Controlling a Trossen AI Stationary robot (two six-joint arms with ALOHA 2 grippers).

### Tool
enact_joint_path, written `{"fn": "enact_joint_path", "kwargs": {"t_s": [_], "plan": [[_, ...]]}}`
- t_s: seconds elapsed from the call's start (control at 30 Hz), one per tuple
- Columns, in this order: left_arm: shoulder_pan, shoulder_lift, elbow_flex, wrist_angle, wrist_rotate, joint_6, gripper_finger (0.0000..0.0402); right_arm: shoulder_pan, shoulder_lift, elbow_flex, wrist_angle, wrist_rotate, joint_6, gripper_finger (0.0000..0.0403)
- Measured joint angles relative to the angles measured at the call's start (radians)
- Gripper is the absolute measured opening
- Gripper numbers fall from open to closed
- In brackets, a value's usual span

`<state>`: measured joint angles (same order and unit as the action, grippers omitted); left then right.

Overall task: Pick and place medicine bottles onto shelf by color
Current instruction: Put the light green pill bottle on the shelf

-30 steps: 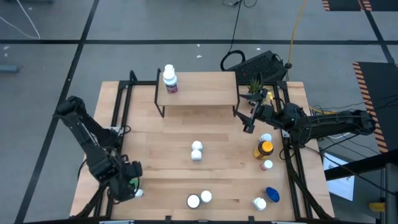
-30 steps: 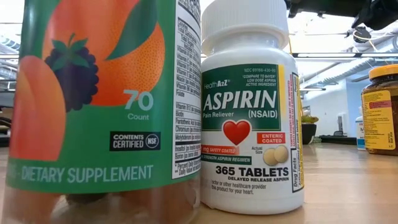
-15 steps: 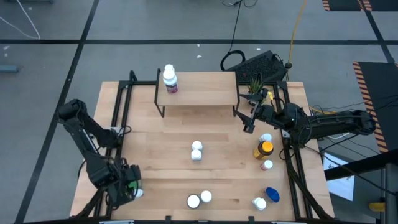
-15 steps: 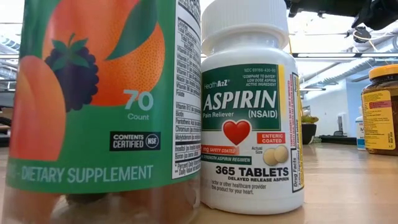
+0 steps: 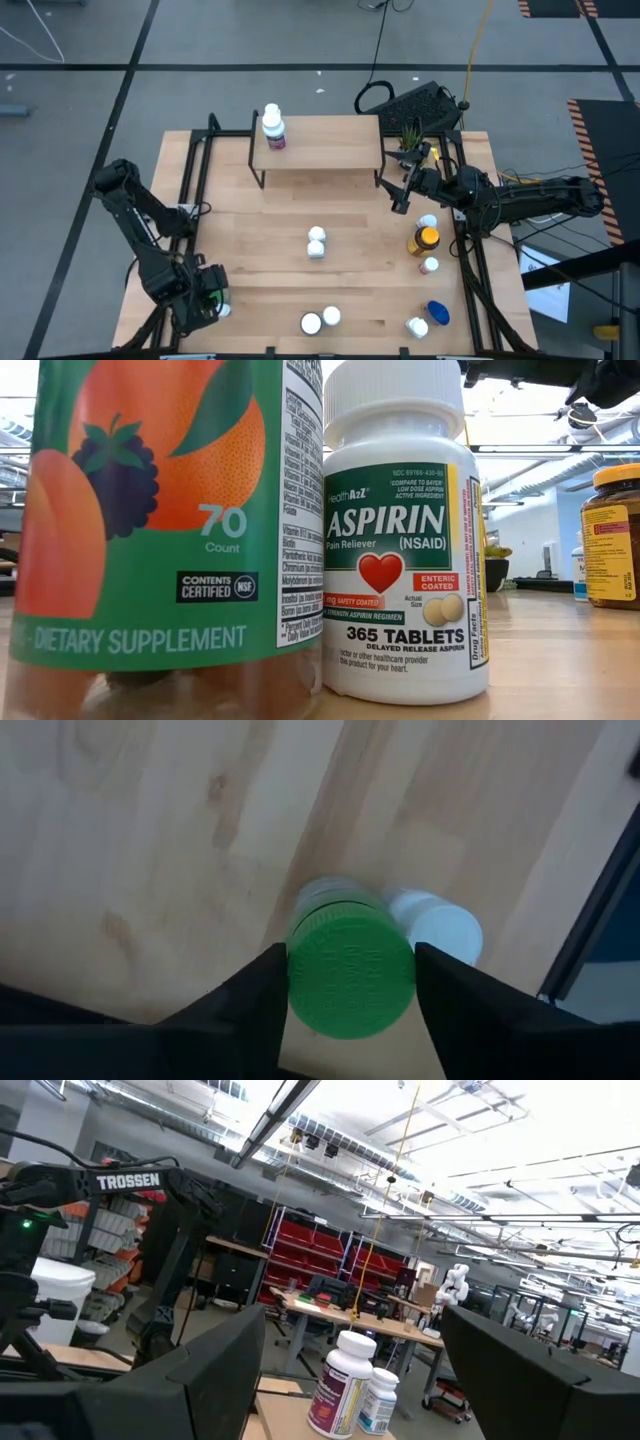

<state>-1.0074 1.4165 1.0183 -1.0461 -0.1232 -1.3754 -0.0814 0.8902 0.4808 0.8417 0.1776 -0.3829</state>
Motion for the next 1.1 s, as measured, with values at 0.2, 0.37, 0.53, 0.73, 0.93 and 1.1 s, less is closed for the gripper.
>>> {"fn": "enact_joint_path", "kwargs": {"t_s": [0.2, 0.37, 0.53, 0.73, 0.93, 1.1], "plan": [[0.001, 0.0, 0.0, -0.001, -0.038, 0.011, 0.0275, 0.0, 0.0, 0.0, 0.0, 0.0, -0.004, 0.0299], [0.001, 0.0, 0.0, -0.007, -0.068, 0.031, 0.0307, 0.0, 0.0, 0.0, 0.0, 0.0, -0.003, 0.0299], [0.004, 0.008, 0.0, -0.02, -0.097, 0.031, 0.0302, 0.0, 0.0, 0.0, -0.005, 0.0, 0.002, 0.0299], [0.005, 0.045, -0.001, 0.004, -0.049, 0.047, 0.0271, 0.0, 0.0, 0.0, -0.017, 0.001, 0.003, 0.0299], [0.005, 0.05, -0.001, 0.0, -0.033, 0.03, 0.0233, 0.0, 0.0, 0.0, -0.016, 0.002, 0.004, 0.0299], [0.026, 0.049, -0.001, -0.007, -0.036, 0.027, 0.0201, 0.0, 0.0, 0.0, -0.015, 0.003, 0.004, 0.0299]]}}
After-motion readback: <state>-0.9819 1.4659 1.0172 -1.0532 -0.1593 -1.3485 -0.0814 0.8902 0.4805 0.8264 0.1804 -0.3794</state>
